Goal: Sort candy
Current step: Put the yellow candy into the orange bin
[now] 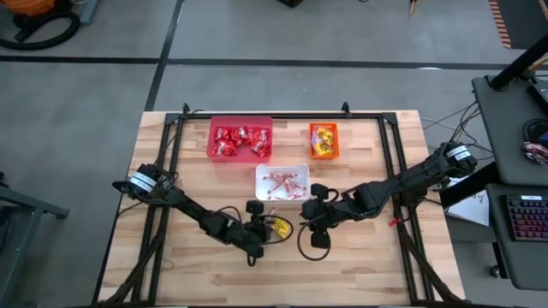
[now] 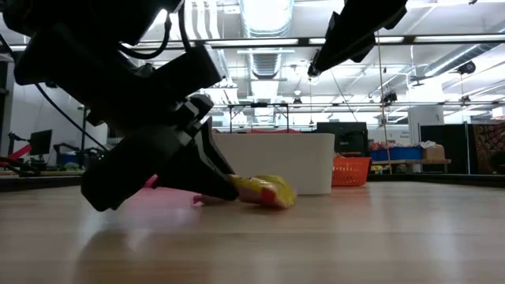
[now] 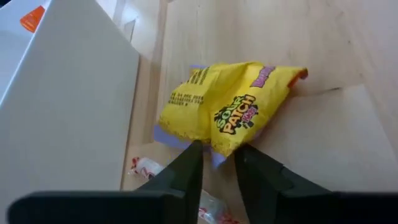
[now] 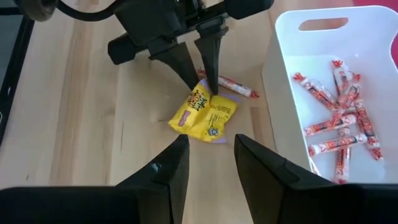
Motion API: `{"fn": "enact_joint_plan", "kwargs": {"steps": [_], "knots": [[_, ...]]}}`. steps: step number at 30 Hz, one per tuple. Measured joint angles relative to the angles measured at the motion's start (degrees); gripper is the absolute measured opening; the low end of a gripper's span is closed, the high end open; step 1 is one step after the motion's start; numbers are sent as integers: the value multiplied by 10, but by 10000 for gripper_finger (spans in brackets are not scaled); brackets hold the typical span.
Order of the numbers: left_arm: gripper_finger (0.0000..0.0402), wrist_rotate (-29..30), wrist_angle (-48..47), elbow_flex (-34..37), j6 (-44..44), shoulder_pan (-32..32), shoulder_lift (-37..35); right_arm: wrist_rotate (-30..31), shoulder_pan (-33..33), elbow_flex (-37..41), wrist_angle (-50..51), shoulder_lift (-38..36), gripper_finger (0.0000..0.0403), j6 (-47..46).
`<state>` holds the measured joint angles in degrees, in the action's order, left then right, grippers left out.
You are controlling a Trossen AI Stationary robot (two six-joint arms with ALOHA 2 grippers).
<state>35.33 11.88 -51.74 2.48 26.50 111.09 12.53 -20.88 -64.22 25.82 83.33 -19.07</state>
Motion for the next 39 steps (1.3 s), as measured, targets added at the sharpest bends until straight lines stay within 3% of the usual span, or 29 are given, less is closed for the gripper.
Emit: {"fn": "enact_joint_plan", "kwargs": {"steps": [7, 26, 39], "knots": [[6, 1, 1, -17, -15, 0, -1, 0, 0, 22, -29, 0, 123, 0], [0, 2, -18, -64, 16, -1, -2, 61, -44, 28, -122, 144, 123, -32], [0, 2, -9, -65, 68, -4, -2, 78, -47, 27, -162, 163, 139, -83]]}}
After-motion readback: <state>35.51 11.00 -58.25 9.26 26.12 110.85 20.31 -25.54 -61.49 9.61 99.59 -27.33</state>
